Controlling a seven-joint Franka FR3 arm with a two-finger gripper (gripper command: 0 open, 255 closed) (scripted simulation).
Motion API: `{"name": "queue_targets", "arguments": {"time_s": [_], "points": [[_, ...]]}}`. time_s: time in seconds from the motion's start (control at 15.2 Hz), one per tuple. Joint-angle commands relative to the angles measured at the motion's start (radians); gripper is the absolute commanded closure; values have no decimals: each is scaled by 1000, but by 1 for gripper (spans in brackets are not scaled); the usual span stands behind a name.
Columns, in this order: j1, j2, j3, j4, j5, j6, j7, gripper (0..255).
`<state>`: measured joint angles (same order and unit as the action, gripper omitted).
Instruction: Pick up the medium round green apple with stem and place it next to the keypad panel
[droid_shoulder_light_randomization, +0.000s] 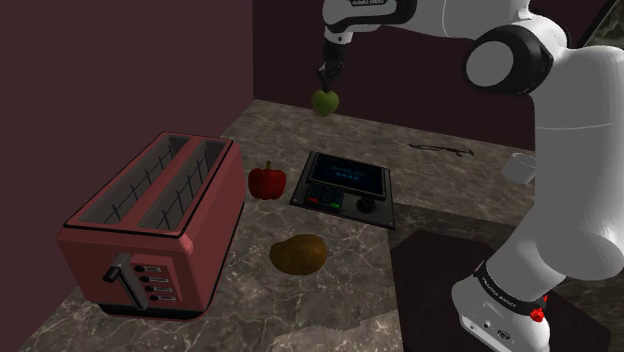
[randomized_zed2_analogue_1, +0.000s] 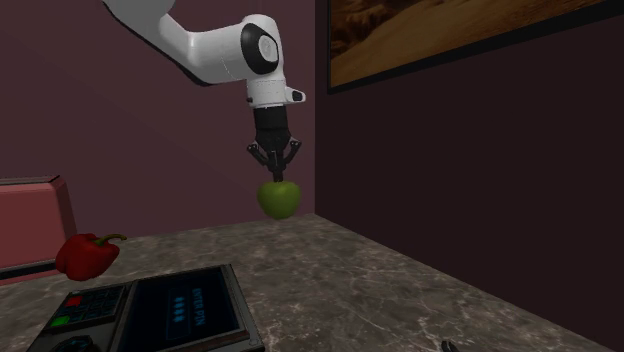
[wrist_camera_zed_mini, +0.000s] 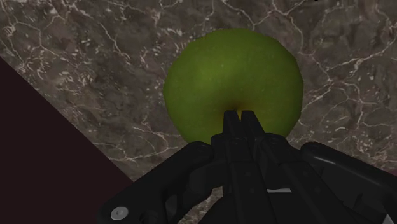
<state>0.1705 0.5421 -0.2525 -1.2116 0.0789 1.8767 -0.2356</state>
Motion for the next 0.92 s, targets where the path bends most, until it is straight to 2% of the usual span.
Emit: {"name": "queue_targets", "arguments": {"time_s": [0.0, 0.86], "points": [[1, 0, 0, -27, 0, 27, 0, 255], [9, 20, 5, -171, 6, 191, -1, 255]]}}
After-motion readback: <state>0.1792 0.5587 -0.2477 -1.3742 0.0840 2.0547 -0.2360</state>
